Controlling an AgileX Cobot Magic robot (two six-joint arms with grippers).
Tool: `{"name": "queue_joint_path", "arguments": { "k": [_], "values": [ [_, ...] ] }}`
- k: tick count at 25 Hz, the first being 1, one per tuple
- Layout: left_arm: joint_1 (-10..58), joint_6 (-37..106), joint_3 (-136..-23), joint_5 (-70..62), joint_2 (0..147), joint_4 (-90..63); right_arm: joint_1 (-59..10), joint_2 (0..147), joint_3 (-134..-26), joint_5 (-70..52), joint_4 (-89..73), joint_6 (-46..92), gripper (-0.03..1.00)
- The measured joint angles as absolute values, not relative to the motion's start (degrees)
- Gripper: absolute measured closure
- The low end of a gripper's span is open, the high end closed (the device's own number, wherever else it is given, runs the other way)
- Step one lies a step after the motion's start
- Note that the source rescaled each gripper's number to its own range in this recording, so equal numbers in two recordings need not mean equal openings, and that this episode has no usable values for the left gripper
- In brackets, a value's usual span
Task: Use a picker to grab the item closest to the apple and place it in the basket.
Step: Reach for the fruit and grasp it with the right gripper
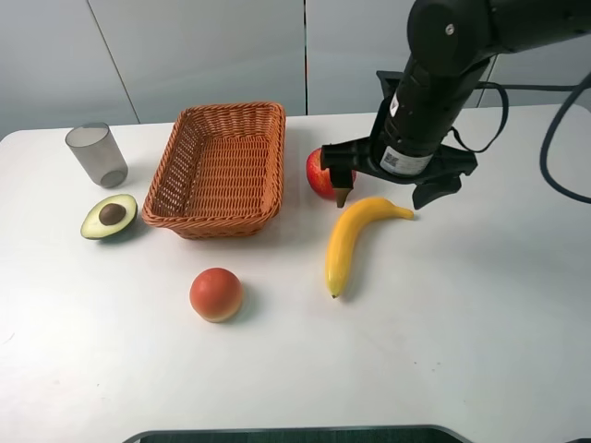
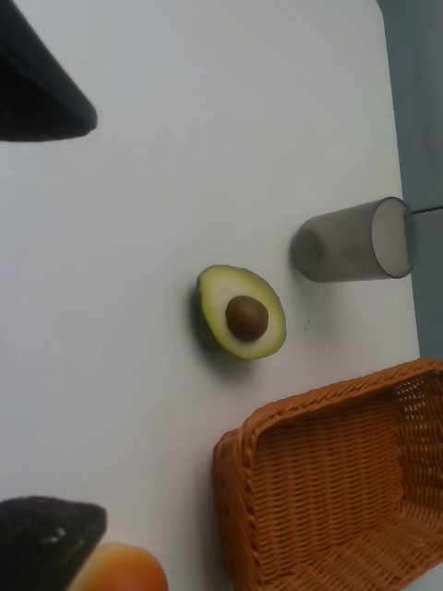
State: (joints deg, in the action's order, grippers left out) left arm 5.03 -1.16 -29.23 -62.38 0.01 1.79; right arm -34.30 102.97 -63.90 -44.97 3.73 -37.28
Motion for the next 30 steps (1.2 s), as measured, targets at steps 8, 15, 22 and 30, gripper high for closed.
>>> {"name": "queue_joint_path", "arguments": {
  "k": [8,15,22,30],
  "values": [
    [5.0,-1.2,-29.2,-62.4,0.0,1.8,-35.6,109.1,-65.4,-42.8,10.6,-48.9,-0.03],
    [5.0,-1.2,-29.2,-62.4,0.0,1.8,-35.9,112.8,-65.4,-38.0,10.6,-52.4,-0.03],
    [5.0,-1.2,-29.2,-62.4,0.0,1.8,-35.9,117.9,-66.7,-35.8,10.6,-53.4,-0.03],
    [5.0,-0.9,-29.2,-62.4,0.0,1.8,-35.9,120.4,-68.9,-35.8,10.5,-53.5,-0.03]
  ]
}}
